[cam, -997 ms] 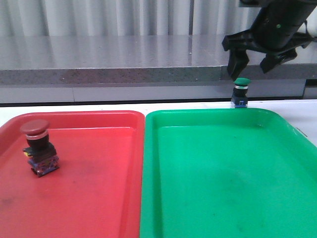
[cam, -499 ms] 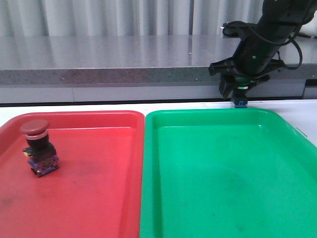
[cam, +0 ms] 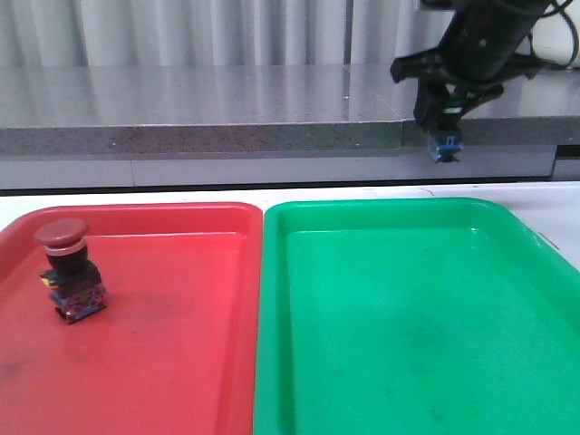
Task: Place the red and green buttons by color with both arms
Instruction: 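Carry the green button with the right gripper into the green tray, then open the right gripper to release the green button and withdraw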
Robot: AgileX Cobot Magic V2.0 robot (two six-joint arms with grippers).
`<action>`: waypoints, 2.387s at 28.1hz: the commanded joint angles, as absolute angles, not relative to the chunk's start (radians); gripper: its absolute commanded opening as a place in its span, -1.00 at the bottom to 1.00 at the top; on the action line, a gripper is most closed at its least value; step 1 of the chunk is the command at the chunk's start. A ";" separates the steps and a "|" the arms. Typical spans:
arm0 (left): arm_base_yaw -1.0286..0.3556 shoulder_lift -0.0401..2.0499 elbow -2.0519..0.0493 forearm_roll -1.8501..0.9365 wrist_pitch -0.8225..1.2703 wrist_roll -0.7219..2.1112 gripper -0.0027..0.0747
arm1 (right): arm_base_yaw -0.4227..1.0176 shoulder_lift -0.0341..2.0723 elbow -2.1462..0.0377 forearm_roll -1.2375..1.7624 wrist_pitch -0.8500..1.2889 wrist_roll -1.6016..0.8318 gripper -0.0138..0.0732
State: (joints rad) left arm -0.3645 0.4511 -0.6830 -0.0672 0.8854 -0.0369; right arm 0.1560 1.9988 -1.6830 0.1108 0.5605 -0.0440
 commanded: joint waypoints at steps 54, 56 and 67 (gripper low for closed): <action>-0.372 0.458 -0.708 -0.073 0.821 -0.045 0.39 | 0.424 1.445 -0.785 0.182 0.109 -0.056 0.58; -0.372 0.458 -0.708 -0.073 0.821 -0.045 0.39 | 0.424 1.404 -0.785 0.165 0.133 -0.056 0.58; -0.372 0.458 -0.708 -0.073 0.821 -0.045 0.39 | 0.424 1.116 -0.785 0.068 0.378 -0.056 0.58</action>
